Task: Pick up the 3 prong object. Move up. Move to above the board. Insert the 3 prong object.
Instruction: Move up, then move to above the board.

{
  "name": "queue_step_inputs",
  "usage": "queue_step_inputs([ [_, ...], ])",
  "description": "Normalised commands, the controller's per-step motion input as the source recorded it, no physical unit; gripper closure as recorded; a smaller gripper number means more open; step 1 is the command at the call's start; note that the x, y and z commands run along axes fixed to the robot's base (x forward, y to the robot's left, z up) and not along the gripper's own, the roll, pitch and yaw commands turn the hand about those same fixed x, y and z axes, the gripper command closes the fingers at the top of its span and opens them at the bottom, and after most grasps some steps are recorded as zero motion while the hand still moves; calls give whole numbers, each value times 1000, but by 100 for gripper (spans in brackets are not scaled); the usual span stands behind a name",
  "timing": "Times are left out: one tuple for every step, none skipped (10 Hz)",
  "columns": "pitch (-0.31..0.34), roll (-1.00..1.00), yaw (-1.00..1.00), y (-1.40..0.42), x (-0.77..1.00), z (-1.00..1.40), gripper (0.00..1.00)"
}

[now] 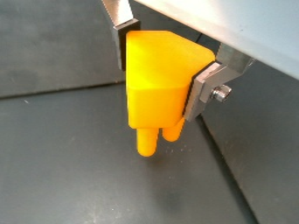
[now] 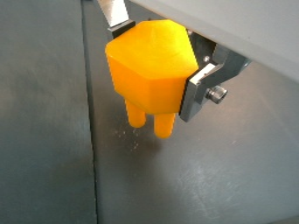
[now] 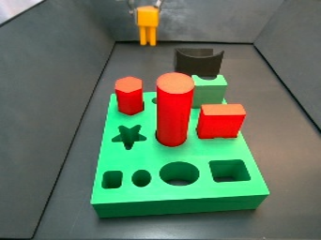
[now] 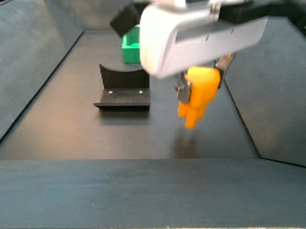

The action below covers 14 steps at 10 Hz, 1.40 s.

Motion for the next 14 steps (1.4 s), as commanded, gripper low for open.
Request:
queue_step_inputs([
  [74,80,12,-12,-14,248,100],
  [-56,-95,-166,215,-84,1000,100],
  [-44,-102,-157,213,-86,1000,100],
  [-26,-98,-124,194,-83,1000,100],
  [-14,-85,-100,183,-78,1000,100],
  [17,-54,-64,171,-72,1000,100],
  [54,-23,-46,161,-65,1000,100],
  [71,-6,-37,150,-59,1000,100],
  [76,-5,-32,142,-54,1000,100],
  [85,-2,-22,130,-46,1000,100],
  [87,4,-16,122,-41,1000,100],
  [86,8,-7,106,-36,1000,100],
  [85,10,-3,98,-32,1000,100],
  [89,15,4,84,-23,1000,100],
])
